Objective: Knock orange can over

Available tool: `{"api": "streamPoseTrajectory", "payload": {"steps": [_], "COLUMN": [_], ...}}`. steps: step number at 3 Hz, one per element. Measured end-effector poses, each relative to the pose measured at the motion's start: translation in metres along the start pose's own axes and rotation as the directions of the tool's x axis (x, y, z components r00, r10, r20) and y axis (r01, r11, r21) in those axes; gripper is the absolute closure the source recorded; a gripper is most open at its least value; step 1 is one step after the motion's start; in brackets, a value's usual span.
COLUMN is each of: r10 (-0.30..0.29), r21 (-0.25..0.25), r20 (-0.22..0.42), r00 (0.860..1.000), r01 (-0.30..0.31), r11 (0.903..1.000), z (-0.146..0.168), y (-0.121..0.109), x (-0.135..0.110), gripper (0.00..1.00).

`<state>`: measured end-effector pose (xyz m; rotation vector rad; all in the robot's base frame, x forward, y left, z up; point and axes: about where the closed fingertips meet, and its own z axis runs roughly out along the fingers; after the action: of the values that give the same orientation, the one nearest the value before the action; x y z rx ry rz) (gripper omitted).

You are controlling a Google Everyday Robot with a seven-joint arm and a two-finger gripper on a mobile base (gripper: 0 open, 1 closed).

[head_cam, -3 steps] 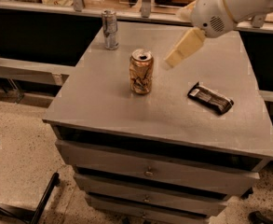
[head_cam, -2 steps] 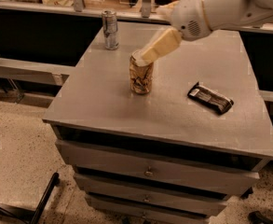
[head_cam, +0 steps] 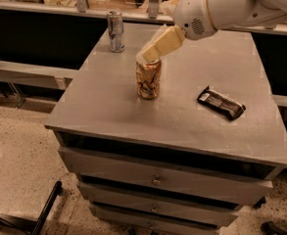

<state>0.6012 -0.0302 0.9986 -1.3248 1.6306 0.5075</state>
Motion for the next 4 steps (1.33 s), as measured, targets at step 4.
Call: {"api": "streamPoseTrajectory", "payload": {"steps": [4], "r10": [0.029], "r21": [0.044], "r20": [0.303], "r00": [0.953], "r01": [-0.044], "r11": [0.9981], "z": [0.050], "y": [0.001], "x": [0.043], "gripper": [0.00]}}
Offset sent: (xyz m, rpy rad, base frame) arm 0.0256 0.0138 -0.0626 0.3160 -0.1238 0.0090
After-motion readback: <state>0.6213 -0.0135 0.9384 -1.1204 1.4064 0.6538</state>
